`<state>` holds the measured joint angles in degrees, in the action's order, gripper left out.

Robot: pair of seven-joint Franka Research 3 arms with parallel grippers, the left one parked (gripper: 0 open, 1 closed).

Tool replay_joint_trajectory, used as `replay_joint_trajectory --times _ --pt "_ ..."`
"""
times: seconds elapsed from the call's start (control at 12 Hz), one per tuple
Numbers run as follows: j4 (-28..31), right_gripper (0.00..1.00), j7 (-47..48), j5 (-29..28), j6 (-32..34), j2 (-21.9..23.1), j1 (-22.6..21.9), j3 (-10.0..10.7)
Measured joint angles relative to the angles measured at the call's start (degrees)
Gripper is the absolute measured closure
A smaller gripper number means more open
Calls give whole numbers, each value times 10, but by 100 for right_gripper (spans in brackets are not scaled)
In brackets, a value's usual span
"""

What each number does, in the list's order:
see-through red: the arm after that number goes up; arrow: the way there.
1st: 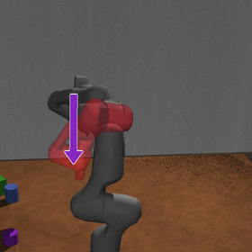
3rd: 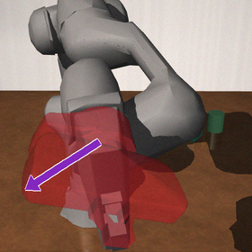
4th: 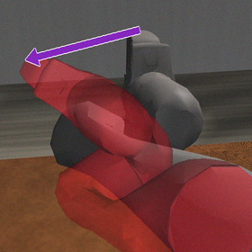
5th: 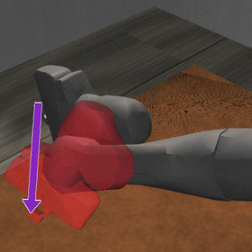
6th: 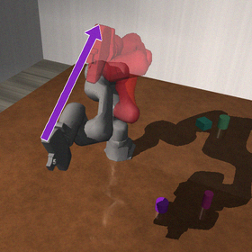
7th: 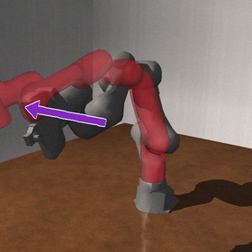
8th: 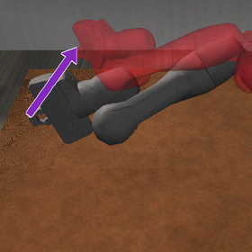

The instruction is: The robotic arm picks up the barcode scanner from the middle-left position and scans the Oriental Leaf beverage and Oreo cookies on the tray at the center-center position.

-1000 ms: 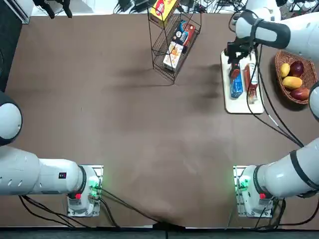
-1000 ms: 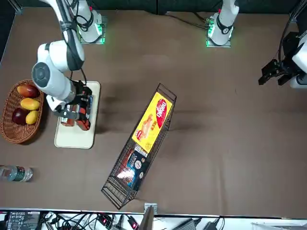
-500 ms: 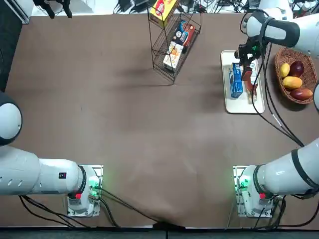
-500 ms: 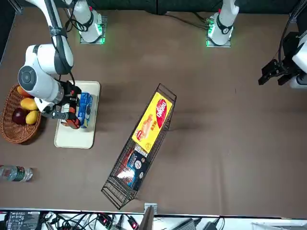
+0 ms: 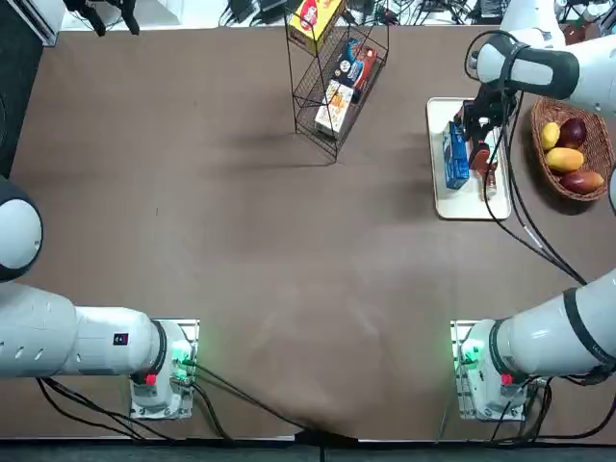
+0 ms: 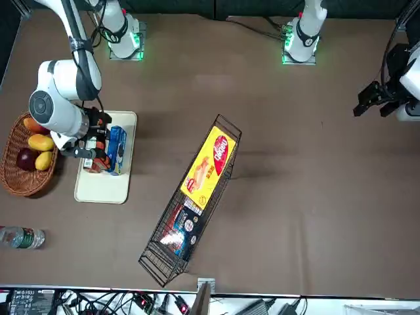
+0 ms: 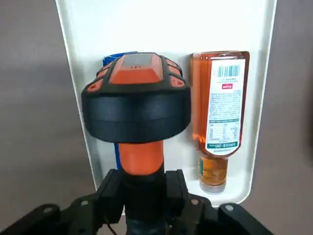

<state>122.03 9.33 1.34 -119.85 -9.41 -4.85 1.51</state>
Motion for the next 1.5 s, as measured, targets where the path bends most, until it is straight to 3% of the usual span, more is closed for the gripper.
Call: replay_joint_trajectory --times 1.5 --pt "7 57 -2 0 -30 4 -7 -12"
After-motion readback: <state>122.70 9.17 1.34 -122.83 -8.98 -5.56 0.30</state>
